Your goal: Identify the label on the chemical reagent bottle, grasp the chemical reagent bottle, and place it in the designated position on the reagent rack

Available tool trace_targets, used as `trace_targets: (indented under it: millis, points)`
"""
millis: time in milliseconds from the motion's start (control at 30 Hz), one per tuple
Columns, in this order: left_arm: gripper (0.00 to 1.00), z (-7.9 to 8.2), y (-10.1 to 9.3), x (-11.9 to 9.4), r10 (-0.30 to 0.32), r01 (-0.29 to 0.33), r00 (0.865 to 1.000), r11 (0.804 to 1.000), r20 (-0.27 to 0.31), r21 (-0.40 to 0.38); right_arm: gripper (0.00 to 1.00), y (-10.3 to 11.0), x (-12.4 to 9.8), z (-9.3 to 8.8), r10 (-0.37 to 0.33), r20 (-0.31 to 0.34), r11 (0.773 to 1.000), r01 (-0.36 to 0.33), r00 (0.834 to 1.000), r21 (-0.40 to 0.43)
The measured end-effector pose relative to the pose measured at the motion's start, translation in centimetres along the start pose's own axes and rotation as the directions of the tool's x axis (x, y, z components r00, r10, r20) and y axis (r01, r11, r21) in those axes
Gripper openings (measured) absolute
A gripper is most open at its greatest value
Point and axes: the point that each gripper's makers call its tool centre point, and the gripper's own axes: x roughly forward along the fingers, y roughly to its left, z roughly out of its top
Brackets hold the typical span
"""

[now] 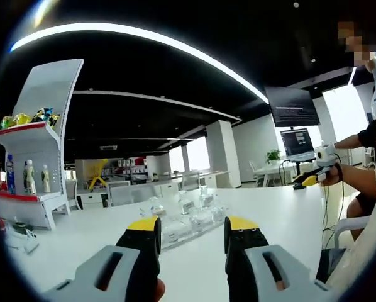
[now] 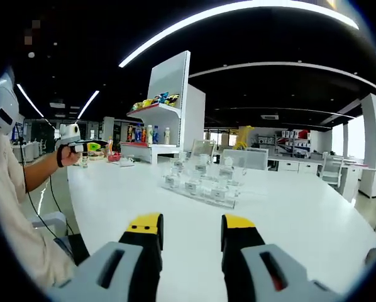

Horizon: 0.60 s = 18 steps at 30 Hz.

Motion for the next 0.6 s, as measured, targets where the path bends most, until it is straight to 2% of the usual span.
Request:
trace_targets:
  millis: [300,600]
  points:
    - [0.41,-0.8,0.6,-3.5,0.050,-0.050,0.999,0.998,0.009,-0.024,0.37,-0.6,-0.8,0.3,-0.018,0.007,1.000,0.018,1.000,0.000]
    - [0.41,-1.5,1.2,-5.6,0.094,-0.093,0.996,0.995,0.004,-0.036,0.37,-0.9,-1.3,0.3,-0.033,0.008,0.999,0.033,0.999,0.001]
